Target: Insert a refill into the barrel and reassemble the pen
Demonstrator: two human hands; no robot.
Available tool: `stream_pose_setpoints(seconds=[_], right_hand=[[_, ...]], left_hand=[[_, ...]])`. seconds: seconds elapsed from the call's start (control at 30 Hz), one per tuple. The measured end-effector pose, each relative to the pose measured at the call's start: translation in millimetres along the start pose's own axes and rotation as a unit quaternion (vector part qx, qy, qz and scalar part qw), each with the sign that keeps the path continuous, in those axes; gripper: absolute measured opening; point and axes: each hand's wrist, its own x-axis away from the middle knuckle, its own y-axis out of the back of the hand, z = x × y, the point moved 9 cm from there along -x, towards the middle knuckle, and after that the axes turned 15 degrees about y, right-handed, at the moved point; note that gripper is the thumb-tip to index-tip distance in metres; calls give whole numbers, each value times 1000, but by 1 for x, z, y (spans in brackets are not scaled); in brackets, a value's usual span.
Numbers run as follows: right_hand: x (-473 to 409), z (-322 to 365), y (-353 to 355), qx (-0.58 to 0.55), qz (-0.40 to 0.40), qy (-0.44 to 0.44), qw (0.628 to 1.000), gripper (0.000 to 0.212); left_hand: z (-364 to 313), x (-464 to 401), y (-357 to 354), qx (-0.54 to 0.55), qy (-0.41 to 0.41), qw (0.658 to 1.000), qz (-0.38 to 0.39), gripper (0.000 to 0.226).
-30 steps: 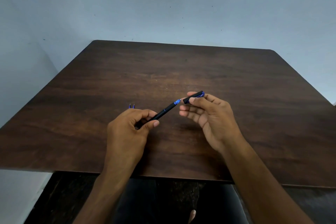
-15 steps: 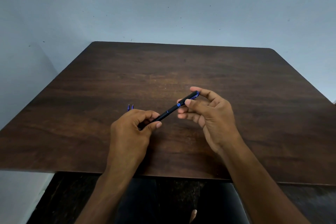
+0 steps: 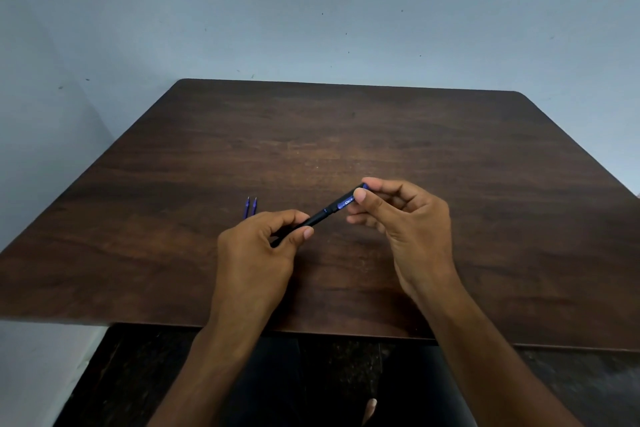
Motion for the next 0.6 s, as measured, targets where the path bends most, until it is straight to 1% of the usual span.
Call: stream_pose_setpoints(seconds=[0.17,0.37,0.5,0.6], right_hand=[[2,-1,-3,2,3,2,1000,27],[2,-2,-1,0,-5,5,1000,24],[2,3,-2,48,-9,33,998,20],[2,6,-3,63,-12,42,997,17]], left_hand=[[7,-1,-1,22,20,1000,4,23],[-2,1,0,15,-27,999,-22,24],[-1,3,-2,24,-38,998,-32,25],[0,5,-3,30,-39,998,-34,24]])
